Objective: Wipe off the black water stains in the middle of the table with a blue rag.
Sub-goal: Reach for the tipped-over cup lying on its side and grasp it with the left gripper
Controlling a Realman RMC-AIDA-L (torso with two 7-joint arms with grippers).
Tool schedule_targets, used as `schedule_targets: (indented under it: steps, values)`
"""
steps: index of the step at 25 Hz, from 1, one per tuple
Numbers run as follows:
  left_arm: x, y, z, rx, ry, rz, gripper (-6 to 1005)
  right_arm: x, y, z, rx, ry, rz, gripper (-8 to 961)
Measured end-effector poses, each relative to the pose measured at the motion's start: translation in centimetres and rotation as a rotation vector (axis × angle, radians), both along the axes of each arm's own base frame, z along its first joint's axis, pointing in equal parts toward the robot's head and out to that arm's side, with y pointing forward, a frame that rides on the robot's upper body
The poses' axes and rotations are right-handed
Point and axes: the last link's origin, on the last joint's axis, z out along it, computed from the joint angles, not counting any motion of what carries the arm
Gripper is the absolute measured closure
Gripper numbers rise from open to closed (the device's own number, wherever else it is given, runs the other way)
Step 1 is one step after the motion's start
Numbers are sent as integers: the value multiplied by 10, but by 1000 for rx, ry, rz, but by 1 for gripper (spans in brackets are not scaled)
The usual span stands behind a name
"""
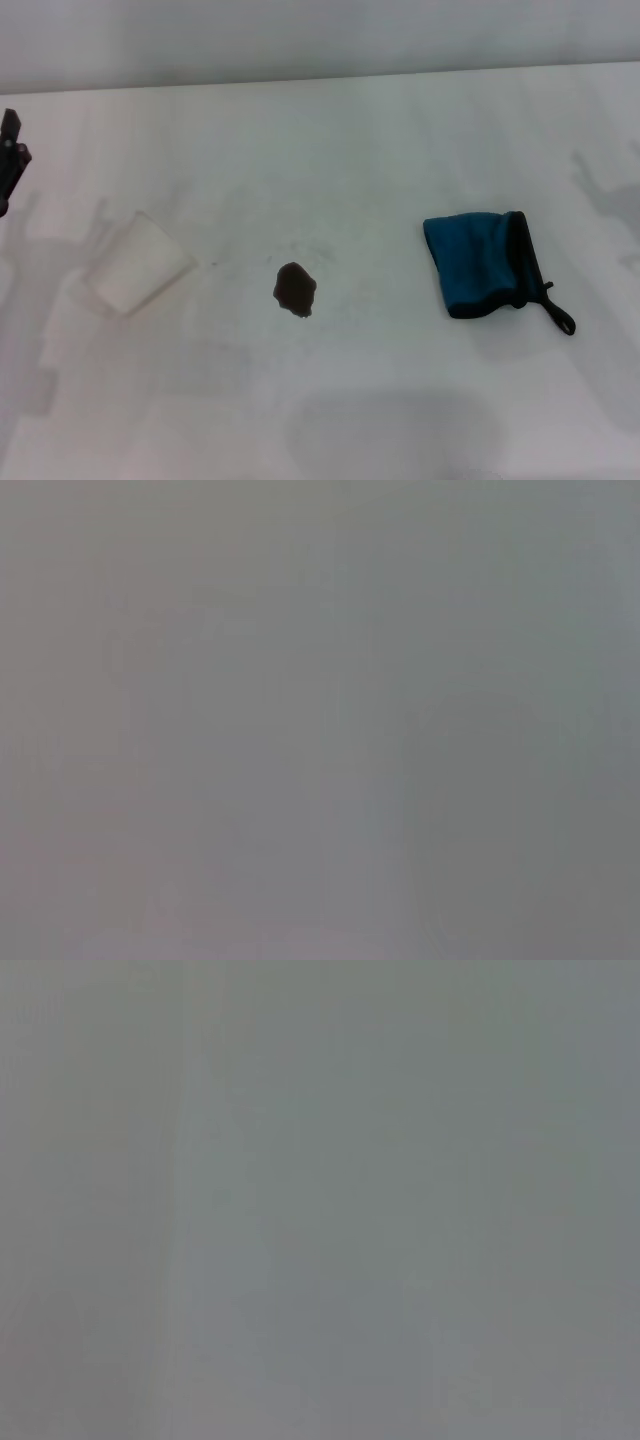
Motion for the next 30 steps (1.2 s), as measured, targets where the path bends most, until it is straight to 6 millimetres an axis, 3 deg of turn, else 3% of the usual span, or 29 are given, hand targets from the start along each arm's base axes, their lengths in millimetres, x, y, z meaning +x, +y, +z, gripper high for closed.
schedule_targets:
  steps: [20,30]
  values:
    - [-3,-6,-10,-56,-87,39,109,6,-7,-3,-37,-18,-12,85]
    - [-20,2,-5,-235,-256,73,110,6,-7,-9,-79,-25,-15,84]
